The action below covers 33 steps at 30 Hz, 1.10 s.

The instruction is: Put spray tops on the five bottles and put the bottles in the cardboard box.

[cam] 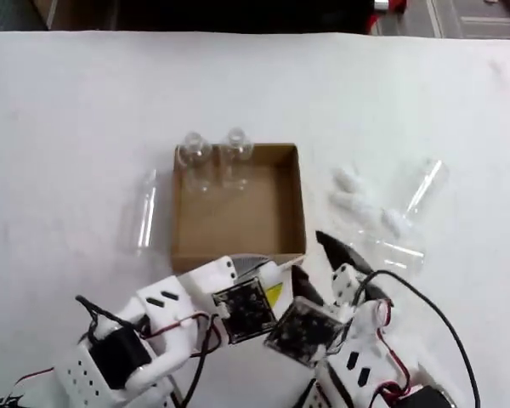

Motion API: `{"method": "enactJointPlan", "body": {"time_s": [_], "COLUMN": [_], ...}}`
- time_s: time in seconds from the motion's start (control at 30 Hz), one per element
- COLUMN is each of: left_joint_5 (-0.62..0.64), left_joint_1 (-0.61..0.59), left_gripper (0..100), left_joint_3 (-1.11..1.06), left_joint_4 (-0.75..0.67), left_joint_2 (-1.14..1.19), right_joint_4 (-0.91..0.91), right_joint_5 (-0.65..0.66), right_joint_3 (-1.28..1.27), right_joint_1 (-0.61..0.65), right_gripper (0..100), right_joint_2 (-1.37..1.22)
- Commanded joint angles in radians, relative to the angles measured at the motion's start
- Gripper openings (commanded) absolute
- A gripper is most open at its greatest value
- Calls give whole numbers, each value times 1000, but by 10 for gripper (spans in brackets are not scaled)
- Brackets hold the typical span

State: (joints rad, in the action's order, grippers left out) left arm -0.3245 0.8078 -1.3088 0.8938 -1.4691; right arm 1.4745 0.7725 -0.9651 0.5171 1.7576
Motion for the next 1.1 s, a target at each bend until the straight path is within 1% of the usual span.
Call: {"method": "enactJointPlan", "body": {"time_s": [0.0,0.1,0.23,0.37,0.53,0.57,0.67,0.83,0.9,1.0,1.07], "left_joint_5": [-8,-8,-8,-8,-8,-8,-8,-8,-8,-8,-8], "left_joint_1": [7,7,7,7,8,12,13,13,13,13,15], "left_gripper": [22,22,22,22,22,22,22,22,22,22,23], "left_joint_3": [9,9,9,14,17,15,15,15,15,15,15], "left_joint_4": [-31,-31,-29,-8,0,0,0,0,0,0,0], "left_joint_2": [-10,-10,-10,-10,-12,-12,-12,-12,-12,-12,-12], "right_joint_4": [137,183,159,81,-1,-8,-7,-8,-8,-8,-10], "right_joint_5": [195,218,210,210,218,218,219,219,222,292,311], "right_joint_3": [35,37,32,12,-74,-86,-98,-104,-114,-146,-157], "right_joint_1": [45,110,163,157,116,108,110,110,110,110,105], "right_gripper": [245,245,244,244,241,229,149,124,91,38,19], "right_joint_2": [-21,-21,-21,-21,-21,-21,-13,-19,-19,-19,-15]}}
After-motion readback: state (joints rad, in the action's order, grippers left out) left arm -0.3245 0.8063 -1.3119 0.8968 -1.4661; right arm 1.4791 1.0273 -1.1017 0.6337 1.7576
